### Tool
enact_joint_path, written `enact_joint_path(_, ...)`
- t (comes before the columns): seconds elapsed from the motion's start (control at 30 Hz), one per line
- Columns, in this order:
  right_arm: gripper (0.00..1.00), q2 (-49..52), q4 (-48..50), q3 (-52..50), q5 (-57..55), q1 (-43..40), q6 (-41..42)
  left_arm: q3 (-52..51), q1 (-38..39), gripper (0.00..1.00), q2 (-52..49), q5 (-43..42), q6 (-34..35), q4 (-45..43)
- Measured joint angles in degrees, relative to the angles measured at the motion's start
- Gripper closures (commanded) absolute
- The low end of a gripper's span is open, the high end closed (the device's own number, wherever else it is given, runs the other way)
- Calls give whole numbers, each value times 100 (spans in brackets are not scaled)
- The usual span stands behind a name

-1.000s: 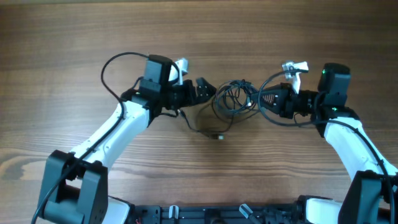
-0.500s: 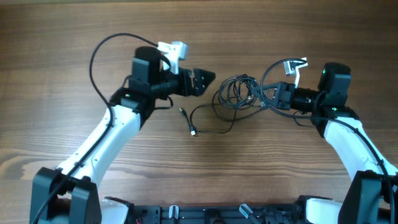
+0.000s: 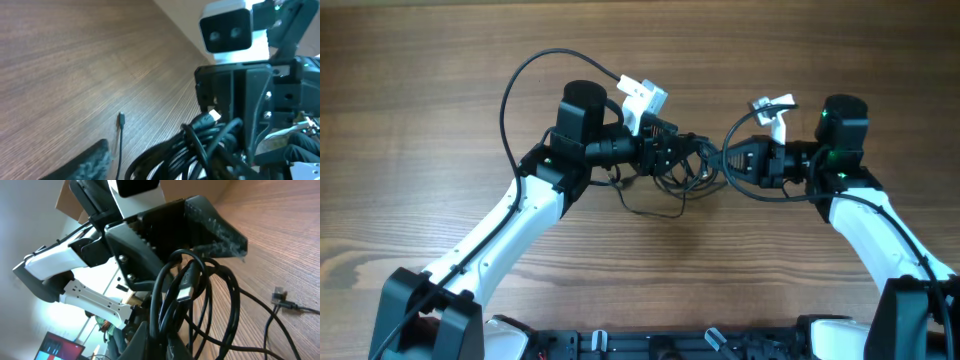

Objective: Untangle cables

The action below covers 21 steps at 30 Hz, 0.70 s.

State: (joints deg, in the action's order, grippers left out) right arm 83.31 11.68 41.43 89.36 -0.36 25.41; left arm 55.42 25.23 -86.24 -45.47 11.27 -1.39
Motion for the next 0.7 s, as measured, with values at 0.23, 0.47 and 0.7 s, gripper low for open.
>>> enact_joint_path(0.23,96,0,129,-2,0,0,2,-2,-50,20,37,105,-2,107)
enact_joint_path(0.47,96,0,146,-2,0,0,4,4,-654,25,573,63,2,831)
enact_joint_path(0.7,96,0,149,-2,0,0,4,4,232,26,566,1032,-4,1436)
